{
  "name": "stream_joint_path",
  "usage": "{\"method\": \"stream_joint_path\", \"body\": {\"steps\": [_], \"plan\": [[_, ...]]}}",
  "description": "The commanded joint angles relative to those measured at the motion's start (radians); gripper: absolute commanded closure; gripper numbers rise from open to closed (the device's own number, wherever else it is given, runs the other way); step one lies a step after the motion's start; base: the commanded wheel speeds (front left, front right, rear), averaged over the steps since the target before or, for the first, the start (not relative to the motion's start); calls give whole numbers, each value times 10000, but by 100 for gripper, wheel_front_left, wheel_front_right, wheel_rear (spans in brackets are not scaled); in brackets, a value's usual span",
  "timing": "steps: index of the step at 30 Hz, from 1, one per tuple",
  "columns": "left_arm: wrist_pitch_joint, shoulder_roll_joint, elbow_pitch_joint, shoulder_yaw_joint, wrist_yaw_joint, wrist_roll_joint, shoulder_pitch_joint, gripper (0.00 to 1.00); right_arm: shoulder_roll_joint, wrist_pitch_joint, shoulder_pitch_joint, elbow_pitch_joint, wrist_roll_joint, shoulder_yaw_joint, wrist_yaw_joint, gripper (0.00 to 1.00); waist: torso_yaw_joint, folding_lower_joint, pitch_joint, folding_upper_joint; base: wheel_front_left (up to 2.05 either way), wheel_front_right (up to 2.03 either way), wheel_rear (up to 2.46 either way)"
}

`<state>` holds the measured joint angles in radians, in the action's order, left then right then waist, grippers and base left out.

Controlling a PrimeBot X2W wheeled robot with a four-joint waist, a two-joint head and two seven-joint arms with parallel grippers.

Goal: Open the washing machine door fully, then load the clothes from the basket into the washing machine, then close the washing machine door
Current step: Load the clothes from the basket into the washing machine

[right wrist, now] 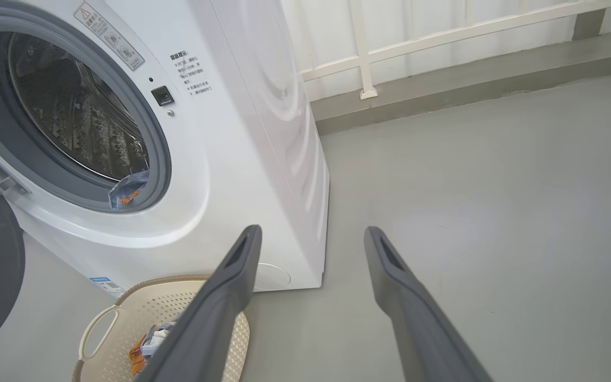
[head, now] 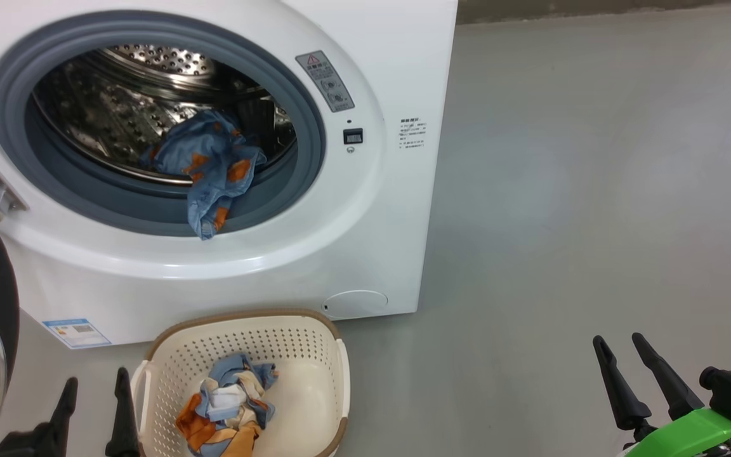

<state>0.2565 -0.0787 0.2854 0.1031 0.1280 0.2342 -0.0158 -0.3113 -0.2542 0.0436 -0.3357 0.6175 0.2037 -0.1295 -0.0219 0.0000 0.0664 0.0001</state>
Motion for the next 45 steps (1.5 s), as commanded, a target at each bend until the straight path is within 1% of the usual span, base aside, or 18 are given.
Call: {"method": "stream_joint_path", "body": {"steps": [1,5,12,24,37,45], "plan": [[53,-152,-327,360,27,-7,-10,0,-231,-76,-75,224,42,162,-12,0,30,0,-87,-1,0,0,0],[53,-110,-517,450,27,-3,294,0,-280,-76,-229,249,70,88,-12,0,47,0,-221,-1,0,0,0],[53,-39,-582,566,27,-20,371,0,-313,-76,-294,286,66,44,-12,0,34,0,-266,-1,0,0,0],[53,-12,-716,582,27,-53,313,0,-294,-76,-241,348,44,16,-12,0,-2,0,-50,-1,0,0,0],[53,-31,-656,499,27,-2,-115,0,-133,-76,-9,464,-66,-77,-12,0,34,0,478,-1,0,0,0],[53,-168,-334,222,27,95,-950,0,73,-76,326,546,-157,-177,-12,0,36,0,1216,-1,0,0,0]]}}
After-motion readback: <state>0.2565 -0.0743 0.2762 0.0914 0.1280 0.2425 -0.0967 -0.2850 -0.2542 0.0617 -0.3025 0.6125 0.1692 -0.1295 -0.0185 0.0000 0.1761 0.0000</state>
